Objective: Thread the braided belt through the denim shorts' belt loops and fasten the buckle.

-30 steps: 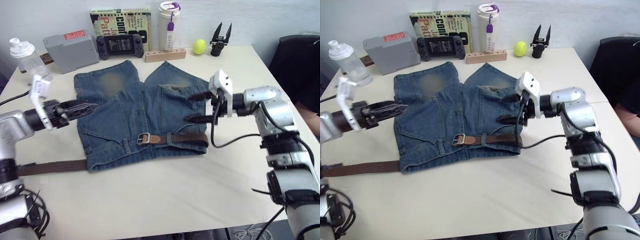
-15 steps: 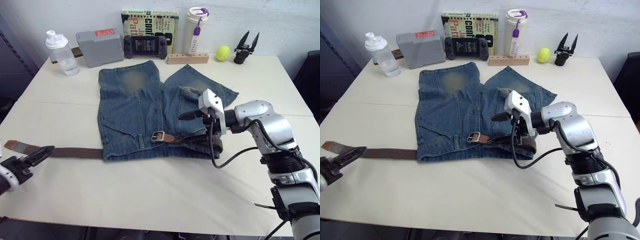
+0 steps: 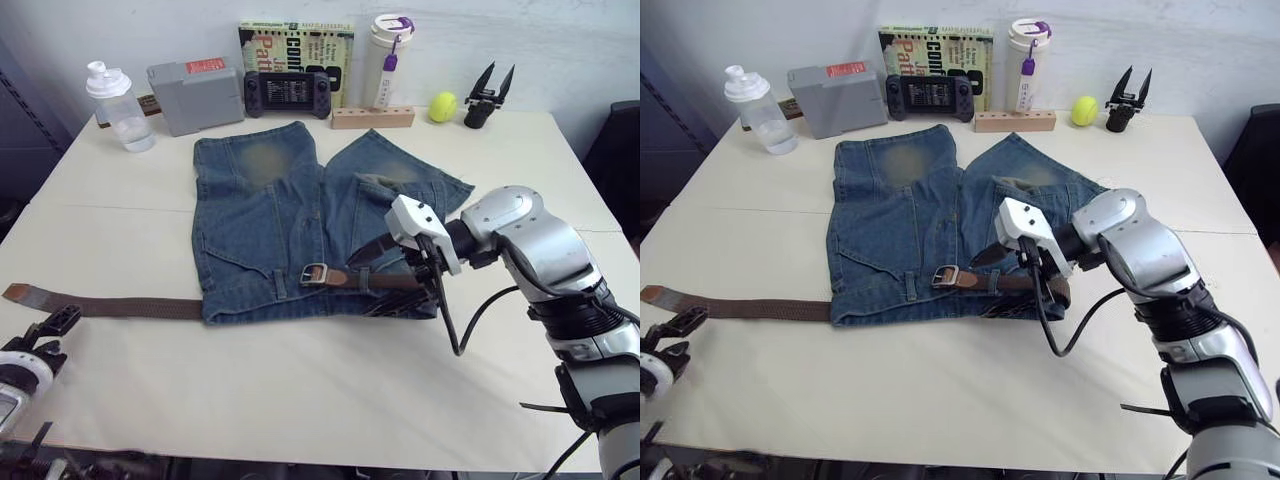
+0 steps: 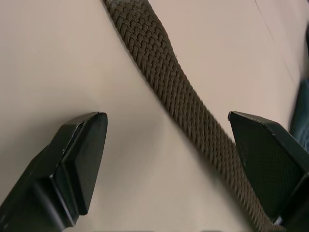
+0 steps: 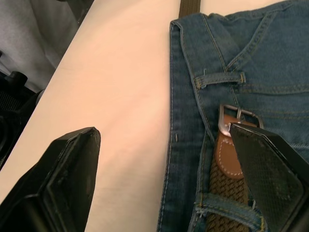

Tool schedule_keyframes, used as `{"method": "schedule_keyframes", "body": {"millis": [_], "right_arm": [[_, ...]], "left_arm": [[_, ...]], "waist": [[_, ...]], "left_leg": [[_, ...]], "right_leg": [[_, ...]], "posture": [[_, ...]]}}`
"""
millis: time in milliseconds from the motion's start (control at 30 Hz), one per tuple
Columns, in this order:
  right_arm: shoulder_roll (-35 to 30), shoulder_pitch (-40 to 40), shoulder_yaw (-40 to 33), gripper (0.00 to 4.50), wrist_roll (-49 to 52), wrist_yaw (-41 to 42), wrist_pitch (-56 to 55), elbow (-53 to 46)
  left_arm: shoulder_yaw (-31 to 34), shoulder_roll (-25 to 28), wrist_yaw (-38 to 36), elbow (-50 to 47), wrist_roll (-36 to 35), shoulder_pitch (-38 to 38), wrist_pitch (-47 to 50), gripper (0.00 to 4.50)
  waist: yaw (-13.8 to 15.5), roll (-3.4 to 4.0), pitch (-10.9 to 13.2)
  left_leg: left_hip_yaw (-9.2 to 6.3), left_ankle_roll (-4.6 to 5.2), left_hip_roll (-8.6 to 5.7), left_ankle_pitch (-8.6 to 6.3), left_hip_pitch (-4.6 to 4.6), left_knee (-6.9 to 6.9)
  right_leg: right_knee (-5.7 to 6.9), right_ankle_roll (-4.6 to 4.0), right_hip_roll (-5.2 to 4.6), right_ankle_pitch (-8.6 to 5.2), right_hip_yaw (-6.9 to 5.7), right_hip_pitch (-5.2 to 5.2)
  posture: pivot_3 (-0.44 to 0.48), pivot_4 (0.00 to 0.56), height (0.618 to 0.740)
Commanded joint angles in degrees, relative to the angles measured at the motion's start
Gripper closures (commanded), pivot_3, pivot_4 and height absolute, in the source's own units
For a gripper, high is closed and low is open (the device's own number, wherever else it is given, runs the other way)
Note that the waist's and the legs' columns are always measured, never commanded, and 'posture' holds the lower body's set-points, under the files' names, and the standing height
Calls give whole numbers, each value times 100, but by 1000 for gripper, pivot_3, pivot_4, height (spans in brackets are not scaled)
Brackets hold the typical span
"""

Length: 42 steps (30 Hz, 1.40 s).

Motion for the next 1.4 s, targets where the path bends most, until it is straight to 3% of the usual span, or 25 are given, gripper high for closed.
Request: {"method": "schedule_keyframes", "body": {"millis": [33,133,233,333,400,467,633,800,900,1067,1400], "right_arm": [[25,-186,-153,0,102,14,-129,-141],[6,-195,-172,0,119,-39,-76,-154],[-83,-146,-258,0,66,-191,-61,-170],[-152,-93,-291,0,84,-258,-47,-220],[-205,-52,-313,0,107,-275,-41,-269],[-241,-51,-323,0,145,-289,11,-342],[-247,-101,-372,0,233,-394,144,-480],[-272,-137,-430,0,266,-506,194,-549],[-295,-142,-469,0,297,-573,234,-614],[-317,-143,-513,0,308,-664,271,-658],[-378,-144,-556,0,289,-754,232,-666]], "left_arm": [[198,-167,679,93,-61,-441,-12,97],[276,-445,1132,155,-383,-715,-12,97],[162,-724,1830,529,-2181,-189,-12,97],[-35,-494,2628,1026,-3777,461,-12,97],[-1138,-81,3549,1367,-6016,1609,-1017,97],[-1949,41,3796,1414,-7112,2164,-1790,97],[-3007,-311,3687,948,-7195,2306,-2631,97],[-3269,-586,4156,1120,-7195,1818,-3328,97],[-3203,-600,4391,1440,-7195,1525,-3630,97],[-2955,-478,4170,2104,-7195,952,-3830,97],[-2471,496,3471,3101,-7195,889,-4193,97]], "waist": [[43,0,0],[87,-1,0],[104,-1,-1],[117,1,-2],[98,4,-3],[94,19,1],[270,61,-7],[466,74,-6],[508,75,-6],[550,78,-8],[322,71,-4]], "left_leg": [[1,0,0,0,0,3],[3,-1,3,0,0,5],[3,-4,2,-2,0,5],[3,-4,1,-4,2,6],[3,-3,1,-7,16,5],[4,-2,1,-16,38,2],[3,4,0,-25,54,10],[1,4,-11,-33,46,7],[-1,4,-13,-33,43,8],[-1,4,-8,-33,43,5],[-1,-20,46,-35,41,2]], "right_leg": [[0,0,2,0,0,-1],[-1,0,6,0,2,1],[-6,1,4,1,5,4],[-5,2,-2,1,8,5],[-7,2,-3,1,11,16],[-16,2,-5,1,16,38],[-57,15,-4,8,20,78],[-93,29,-5,17,18,81],[-109,41,-3,24,17,90],[-118,44,17,26,19,93],[-130,34,76,27,28,87]], "posture": [[0,150,701],[0,150,701],[0,150,701],[0,150,701],[0,150,701],[0,150,701],[0,150,701],[0,150,701],[0,150,701],[0,150,701],[0,150,701]]}}
